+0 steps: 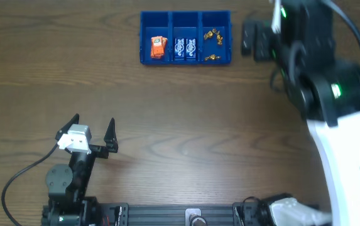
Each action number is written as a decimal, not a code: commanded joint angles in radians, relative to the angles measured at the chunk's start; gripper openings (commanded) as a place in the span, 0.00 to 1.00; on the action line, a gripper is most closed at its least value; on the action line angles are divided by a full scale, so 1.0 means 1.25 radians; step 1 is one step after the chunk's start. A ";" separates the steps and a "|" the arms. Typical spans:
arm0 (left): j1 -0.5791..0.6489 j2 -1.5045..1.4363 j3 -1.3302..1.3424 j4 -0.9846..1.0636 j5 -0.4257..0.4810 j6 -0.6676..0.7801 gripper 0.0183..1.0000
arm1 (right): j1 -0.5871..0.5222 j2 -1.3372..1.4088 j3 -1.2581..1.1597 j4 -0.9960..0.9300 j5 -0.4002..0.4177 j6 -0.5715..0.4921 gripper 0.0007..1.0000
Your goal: Sort Candies Into Trays
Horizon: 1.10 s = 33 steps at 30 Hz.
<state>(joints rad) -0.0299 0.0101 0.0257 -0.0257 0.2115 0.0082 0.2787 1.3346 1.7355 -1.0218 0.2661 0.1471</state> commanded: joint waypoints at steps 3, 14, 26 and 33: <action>-0.002 -0.005 -0.017 -0.024 0.014 0.012 1.00 | -0.052 -0.317 -0.302 0.031 -0.007 -0.011 1.00; -0.002 -0.005 -0.017 -0.024 0.014 0.012 1.00 | -0.217 -0.870 -0.880 0.345 -0.315 -0.012 1.00; -0.002 -0.005 -0.017 -0.024 0.014 0.012 1.00 | -0.254 -1.037 -1.212 0.725 -0.344 -0.111 1.00; -0.002 -0.005 -0.017 -0.024 0.014 0.012 1.00 | -0.237 -1.053 -1.330 0.852 -0.326 -0.132 1.00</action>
<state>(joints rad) -0.0299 0.0101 0.0265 -0.0265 0.2115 0.0086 -0.0311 0.0288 0.1162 0.0231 -0.1501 0.0189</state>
